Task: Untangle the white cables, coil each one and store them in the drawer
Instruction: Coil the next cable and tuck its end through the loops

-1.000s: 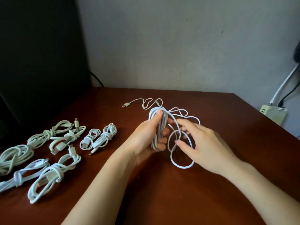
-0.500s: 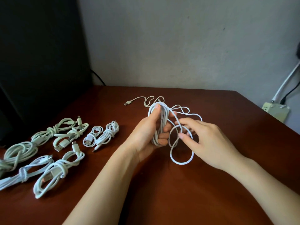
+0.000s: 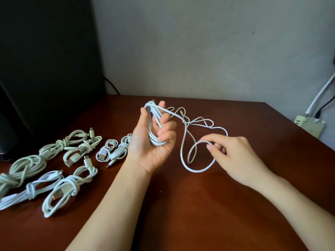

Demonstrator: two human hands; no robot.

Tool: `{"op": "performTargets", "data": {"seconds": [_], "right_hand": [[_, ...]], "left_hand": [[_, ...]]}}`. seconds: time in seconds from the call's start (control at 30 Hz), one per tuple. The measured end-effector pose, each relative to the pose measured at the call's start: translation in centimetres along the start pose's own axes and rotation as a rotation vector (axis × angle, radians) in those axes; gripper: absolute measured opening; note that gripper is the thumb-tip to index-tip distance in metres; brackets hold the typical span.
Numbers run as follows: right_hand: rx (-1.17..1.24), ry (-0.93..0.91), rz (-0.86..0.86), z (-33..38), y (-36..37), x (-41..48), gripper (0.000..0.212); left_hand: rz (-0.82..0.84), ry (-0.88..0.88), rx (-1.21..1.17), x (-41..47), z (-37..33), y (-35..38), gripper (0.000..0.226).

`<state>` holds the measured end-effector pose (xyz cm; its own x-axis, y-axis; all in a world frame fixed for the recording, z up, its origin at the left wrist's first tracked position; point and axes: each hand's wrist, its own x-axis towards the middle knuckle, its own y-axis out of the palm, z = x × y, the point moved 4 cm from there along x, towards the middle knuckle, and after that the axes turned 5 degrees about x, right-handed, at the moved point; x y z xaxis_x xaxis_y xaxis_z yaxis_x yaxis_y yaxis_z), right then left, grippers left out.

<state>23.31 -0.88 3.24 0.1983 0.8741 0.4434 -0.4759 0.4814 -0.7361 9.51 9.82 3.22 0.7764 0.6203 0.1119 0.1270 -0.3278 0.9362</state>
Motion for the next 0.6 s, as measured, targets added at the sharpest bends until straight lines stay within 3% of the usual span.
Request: {"op": "performTargets", "data": {"seconds": [0.13, 0.27, 0.33, 0.4, 0.53, 0.6], "right_hand": [[-0.256, 0.028, 0.009, 0.1, -0.6, 0.0, 0.044], [-0.384, -0.156, 0.074, 0.2, 0.0, -0.1, 0.096], [-0.454, -0.278, 0.152, 0.3, 0.9, -0.3, 0.107], [-0.493, -0.366, 0.183, 0.6, 1.7, -0.5, 0.097], [-0.478, -0.517, 0.133, 2.0, 2.5, -1.0, 0.034], [-0.462, -0.516, 0.129, 2.6, 2.5, -1.2, 0.028]], "left_hand": [[-0.079, 0.043, 0.027, 0.1, -0.5, -0.2, 0.054], [-0.161, 0.077, 0.083, 0.1, -0.5, -0.4, 0.05], [-0.171, 0.091, 0.071, 0.2, -0.6, -0.5, 0.05], [-0.187, 0.11, 0.071, 0.4, -0.8, -0.6, 0.051], [-0.19, 0.152, 0.131, 0.5, -1.1, -0.7, 0.055], [-0.195, 0.172, 0.161, 0.6, -1.3, -0.8, 0.055]]}}
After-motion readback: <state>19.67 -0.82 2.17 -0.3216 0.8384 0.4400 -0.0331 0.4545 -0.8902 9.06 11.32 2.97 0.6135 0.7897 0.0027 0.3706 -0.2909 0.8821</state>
